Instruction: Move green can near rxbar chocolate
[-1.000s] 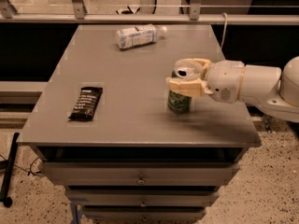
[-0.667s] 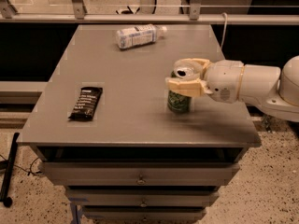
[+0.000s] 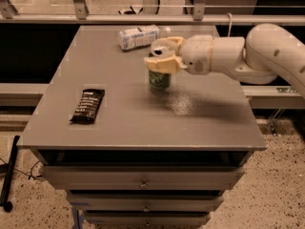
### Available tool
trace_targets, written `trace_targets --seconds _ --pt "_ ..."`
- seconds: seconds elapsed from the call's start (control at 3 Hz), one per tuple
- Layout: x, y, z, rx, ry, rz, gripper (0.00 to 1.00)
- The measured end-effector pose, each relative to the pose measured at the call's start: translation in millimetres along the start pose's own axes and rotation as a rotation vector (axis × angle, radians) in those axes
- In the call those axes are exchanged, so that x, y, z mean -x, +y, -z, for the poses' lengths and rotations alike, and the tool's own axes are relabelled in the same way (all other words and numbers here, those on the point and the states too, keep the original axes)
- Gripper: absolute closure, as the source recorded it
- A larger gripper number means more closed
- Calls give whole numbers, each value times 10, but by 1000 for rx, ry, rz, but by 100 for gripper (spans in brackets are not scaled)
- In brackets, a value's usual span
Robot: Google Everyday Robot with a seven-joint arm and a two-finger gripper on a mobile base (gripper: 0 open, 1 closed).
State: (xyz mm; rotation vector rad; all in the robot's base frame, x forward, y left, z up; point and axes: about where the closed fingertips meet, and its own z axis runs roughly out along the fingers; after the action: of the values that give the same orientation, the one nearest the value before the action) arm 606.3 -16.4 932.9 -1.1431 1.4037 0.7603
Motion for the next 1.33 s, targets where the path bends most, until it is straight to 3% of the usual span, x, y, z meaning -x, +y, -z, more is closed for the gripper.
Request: trace_targets --seconds 0.33,0.67,1.33 --pt "216 -32 -208 23 -27 32 100" --pt "216 -31 -209 24 -27 32 100" --pt "257 139 -504 63 -1 35 100"
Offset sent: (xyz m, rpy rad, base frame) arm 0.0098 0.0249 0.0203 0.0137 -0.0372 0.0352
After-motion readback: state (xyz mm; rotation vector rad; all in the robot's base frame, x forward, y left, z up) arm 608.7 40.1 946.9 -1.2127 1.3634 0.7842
